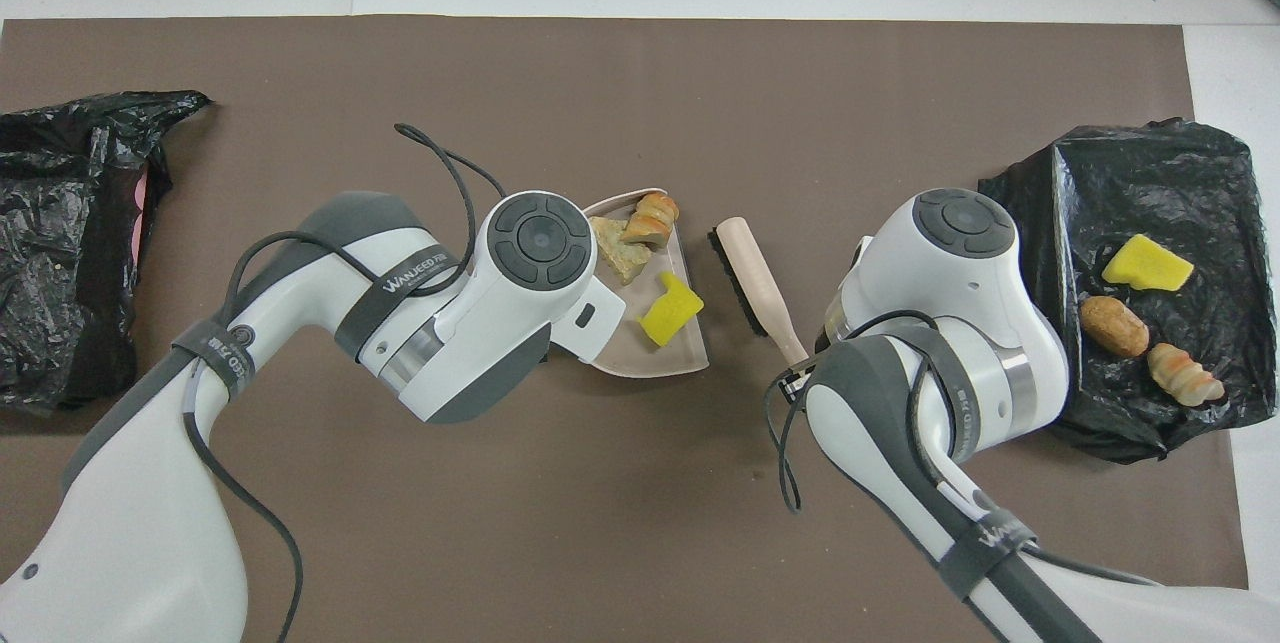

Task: Sweep and dump trash in bin
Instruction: 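Sweep the yellow sponge and scraps into the dustpan with the right gripper's brush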

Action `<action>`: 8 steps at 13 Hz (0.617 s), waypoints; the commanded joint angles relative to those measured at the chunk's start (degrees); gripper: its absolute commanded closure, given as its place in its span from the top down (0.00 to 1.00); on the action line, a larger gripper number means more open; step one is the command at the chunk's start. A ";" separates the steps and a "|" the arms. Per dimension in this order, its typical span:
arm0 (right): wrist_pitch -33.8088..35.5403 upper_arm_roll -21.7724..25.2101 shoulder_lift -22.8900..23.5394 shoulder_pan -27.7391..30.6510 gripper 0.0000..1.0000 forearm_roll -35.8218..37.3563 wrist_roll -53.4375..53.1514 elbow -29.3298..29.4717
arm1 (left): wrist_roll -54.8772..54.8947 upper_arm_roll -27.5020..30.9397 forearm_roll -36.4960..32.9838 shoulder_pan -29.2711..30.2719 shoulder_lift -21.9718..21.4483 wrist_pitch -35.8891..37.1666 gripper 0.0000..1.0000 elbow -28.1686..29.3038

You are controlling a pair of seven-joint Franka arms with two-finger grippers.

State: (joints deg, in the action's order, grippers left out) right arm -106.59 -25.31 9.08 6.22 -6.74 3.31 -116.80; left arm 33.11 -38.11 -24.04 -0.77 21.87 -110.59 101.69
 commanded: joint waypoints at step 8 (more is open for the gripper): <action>6.13 -0.53 -4.50 -6.81 0.00 0.42 -26.92 -0.17 | 16.61 10.49 9.96 -0.89 -9.64 -6.48 0.00 6.15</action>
State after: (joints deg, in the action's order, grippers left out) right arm -101.14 -25.60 7.16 1.53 -6.74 -19.29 -115.27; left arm 45.62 -31.16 -17.28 -0.53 17.07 -115.15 104.52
